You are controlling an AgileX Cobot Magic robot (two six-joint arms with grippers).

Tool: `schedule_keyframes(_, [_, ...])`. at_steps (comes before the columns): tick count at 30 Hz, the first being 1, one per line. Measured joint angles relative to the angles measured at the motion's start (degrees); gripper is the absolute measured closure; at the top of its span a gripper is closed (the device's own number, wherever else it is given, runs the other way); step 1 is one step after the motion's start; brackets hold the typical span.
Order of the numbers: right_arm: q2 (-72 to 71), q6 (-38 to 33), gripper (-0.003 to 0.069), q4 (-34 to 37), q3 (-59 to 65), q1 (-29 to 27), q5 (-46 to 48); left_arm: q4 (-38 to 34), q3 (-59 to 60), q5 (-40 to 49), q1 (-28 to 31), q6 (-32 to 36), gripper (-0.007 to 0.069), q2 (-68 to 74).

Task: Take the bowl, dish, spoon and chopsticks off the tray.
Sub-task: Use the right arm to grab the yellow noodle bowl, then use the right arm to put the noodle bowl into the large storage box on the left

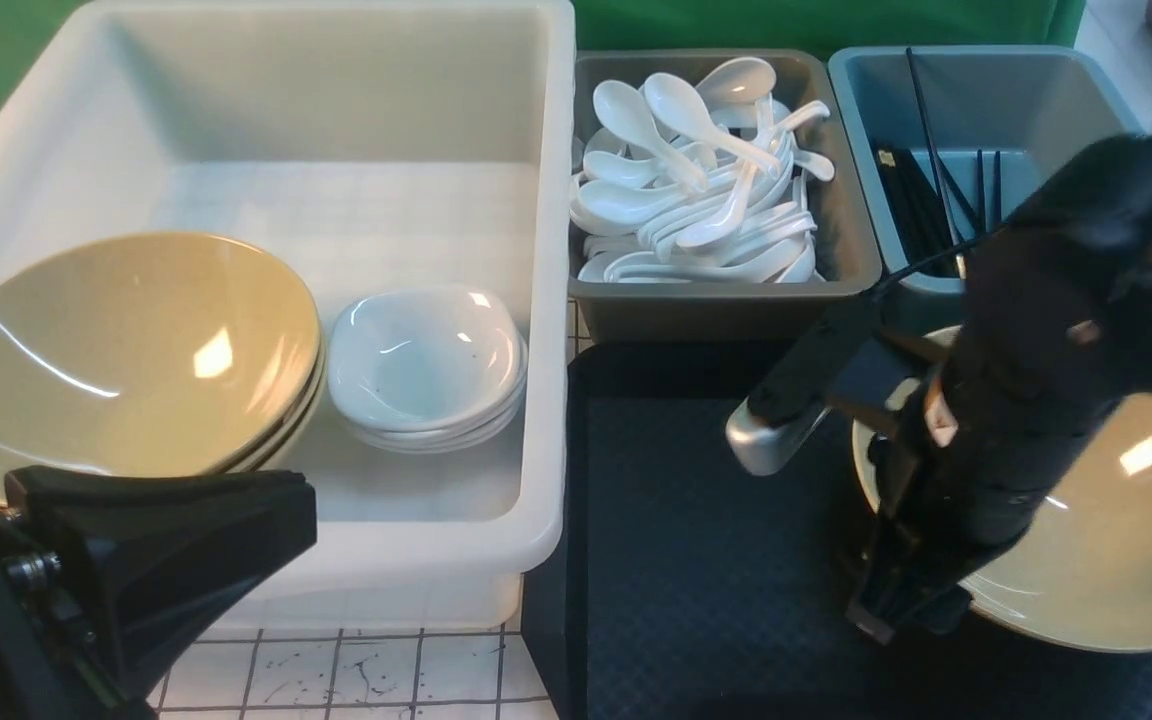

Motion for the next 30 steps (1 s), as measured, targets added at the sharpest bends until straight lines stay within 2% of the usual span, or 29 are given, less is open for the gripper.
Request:
schedule_keyframes(4, [4.38,1.48,0.0141,-4.68,0.0,0.0,-3.29,0.0,0.0,0.0,0.0,0.0,0.0625,0.0])
schedule_keyframes(6, [6.8,2.08,0.0171,-5.61,0.0,0.0,-4.25,0.0,0.0,0.07,0.0,0.0,0.0625,0.0])
schedule_keyframes(8, [8.43,2.08,0.0217,-6.05,0.0,0.0,-4.55,0.0,0.0,0.35,0.0,0.06,0.0625,0.0])
schedule_keyframes(15, [10.1,-0.1,0.0453,-9.58,-0.12,0.0,-2.22,0.49,0.0,2.13,0.0,0.25,0.0625,0.0])
schedule_keyframes(20, [8.29,-2.2,0.0532,-10.29,-1.22,0.99,1.28,0.49,0.0,2.25,0.0,0.25,0.0625,0.0])
schedule_keyframes(22, [5.58,-2.25,0.0594,-8.77,-2.72,3.03,4.92,0.66,0.0,2.25,0.0,0.25,0.0625,0.0])
schedule_keyframes(26, [-1.67,0.76,0.0606,-3.18,-8.97,8.5,12.45,2.17,0.0,2.36,0.0,0.2,0.0625,0.0])
schedule_keyframes(30, [-6.27,2.08,0.0606,-3.1,-17.04,11.58,12.63,5.71,-0.55,3.67,0.0,-1.98,0.0625,0.0])
